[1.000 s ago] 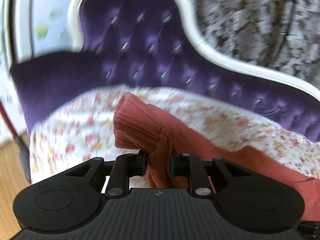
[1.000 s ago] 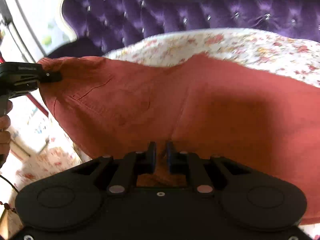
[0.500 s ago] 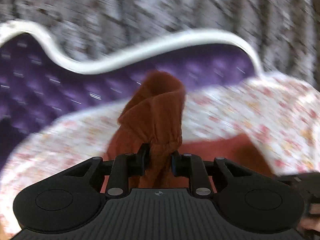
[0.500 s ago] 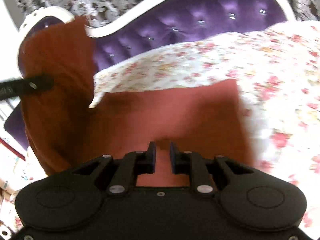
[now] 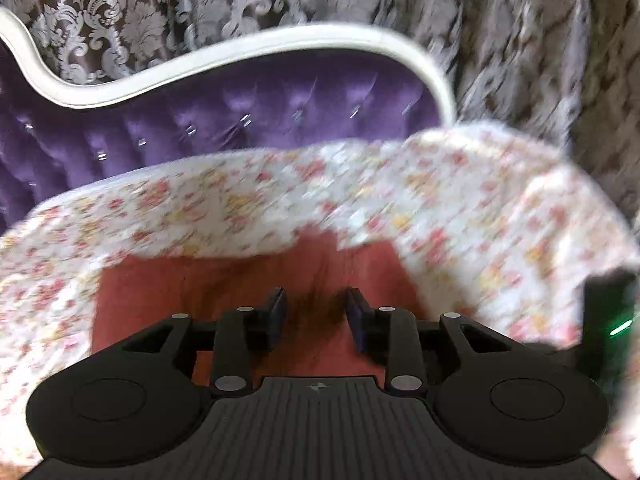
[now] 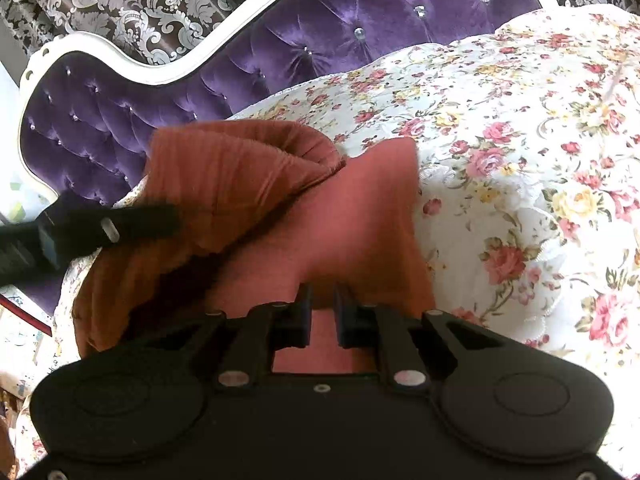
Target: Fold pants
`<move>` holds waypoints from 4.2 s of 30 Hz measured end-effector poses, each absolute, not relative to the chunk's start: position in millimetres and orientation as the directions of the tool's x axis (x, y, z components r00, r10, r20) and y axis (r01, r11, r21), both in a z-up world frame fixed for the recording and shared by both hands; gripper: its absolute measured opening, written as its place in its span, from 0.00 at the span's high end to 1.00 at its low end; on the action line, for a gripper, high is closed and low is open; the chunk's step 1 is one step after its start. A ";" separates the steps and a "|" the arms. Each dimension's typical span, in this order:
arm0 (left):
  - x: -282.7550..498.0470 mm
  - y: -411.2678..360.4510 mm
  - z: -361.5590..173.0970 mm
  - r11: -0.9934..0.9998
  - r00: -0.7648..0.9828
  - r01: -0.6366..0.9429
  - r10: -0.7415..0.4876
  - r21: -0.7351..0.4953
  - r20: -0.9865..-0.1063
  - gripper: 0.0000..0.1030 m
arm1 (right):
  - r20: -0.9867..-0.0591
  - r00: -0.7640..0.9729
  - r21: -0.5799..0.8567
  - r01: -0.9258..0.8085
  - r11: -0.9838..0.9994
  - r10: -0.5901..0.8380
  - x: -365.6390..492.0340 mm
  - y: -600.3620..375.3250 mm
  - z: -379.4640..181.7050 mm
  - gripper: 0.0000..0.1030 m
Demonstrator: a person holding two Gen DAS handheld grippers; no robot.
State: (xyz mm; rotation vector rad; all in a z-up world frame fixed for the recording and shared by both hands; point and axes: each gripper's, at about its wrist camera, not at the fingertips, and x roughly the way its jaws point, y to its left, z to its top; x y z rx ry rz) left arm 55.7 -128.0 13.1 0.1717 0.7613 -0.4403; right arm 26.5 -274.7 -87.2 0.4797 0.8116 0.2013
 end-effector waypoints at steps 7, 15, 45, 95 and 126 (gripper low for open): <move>56.0 -94.3 43.4 0.898 0.700 0.438 -0.368 -0.040 -0.612 0.54 | -0.666 0.662 0.471 0.015 0.882 0.344 25.7 -281.1 -80.2 0.78; 84.3 -11.9 -28.2 0.976 0.628 0.218 -0.134 0.009 -0.766 0.55 | -0.600 0.744 0.491 0.051 0.870 0.295 13.6 -295.1 -51.8 0.48; 7.0 42.0 -69.6 0.989 0.647 0.149 -0.077 0.027 -0.759 0.52 | -0.461 0.730 0.662 -0.096 0.743 0.504 63.2 -237.9 20.2 0.76; 81.4 -13.3 -69.2 0.975 0.582 0.197 -0.037 0.097 -0.812 0.32 | -0.722 0.685 0.273 0.149 0.950 0.101 36.1 -280.5 -77.7 0.36; 158.5 -19.3 -29.2 0.957 0.628 0.283 -0.239 -0.069 -0.741 0.82 | -0.542 0.792 0.333 -0.104 0.937 0.281 74.5 -272.7 -26.0 0.67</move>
